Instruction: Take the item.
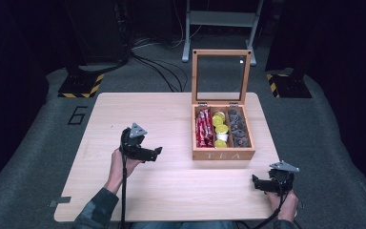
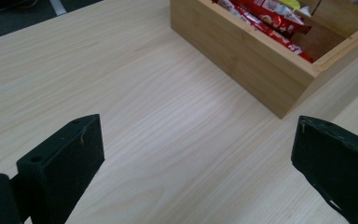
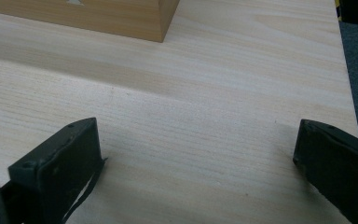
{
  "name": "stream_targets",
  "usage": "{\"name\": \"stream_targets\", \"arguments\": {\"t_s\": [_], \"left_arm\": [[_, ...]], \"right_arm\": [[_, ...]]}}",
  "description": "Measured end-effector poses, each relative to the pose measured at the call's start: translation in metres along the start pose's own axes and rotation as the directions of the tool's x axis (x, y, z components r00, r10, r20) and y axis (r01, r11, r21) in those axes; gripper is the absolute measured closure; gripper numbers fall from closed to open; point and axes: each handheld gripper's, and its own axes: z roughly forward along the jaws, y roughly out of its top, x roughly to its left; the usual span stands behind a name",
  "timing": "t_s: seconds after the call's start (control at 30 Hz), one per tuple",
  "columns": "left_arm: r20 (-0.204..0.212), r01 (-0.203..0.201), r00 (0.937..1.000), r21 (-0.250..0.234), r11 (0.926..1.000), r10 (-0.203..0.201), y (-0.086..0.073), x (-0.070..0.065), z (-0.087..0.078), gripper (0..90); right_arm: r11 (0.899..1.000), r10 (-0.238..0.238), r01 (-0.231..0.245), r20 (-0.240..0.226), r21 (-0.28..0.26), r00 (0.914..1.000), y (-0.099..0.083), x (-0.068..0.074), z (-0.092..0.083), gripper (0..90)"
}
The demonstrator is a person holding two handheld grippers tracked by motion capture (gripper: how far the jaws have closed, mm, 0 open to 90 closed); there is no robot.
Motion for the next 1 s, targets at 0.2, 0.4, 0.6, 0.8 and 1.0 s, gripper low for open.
{"name": "stream_targets", "arguments": {"t_s": [0.2,0.4,0.6,0.8,1.0], "left_arm": [[0.013,-0.018,0.9997,-0.005,0.9998,0.018,0.018,-0.009,0.01,3.0],[0.029,-0.038,0.9988,0.001,0.9993,0.038,0.033,-0.019,0.023,3.2],[0.057,-0.041,0.9976,0.011,0.9991,0.04,0.046,-0.026,0.037,3.7],[0.065,-0.055,0.9964,0.035,0.9978,0.053,0.057,-0.035,0.053,4.4],[0.072,-0.062,0.9957,0.05,0.9968,0.058,0.067,-0.042,0.069,4.3]], "right_arm": [[1.0,0.001,-0.001,-0.002,-0.001,1.0,0.0,0.0,0.0,0.1],[1.0,0.0,0.0,-0.001,0.0,1.0,0.0,0.0,0.0,0.1],[1.0,0.009,-0.009,0.002,-0.003,1.0,0.0,0.0,0.0,0.1],[1.0,0.007,-0.007,0.003,-0.004,1.0,0.0,0.0,0.0,0.1],[1.0,0.004,-0.004,0.003,-0.008,1.0,0.0,0.0,0.0,0.1]]}}
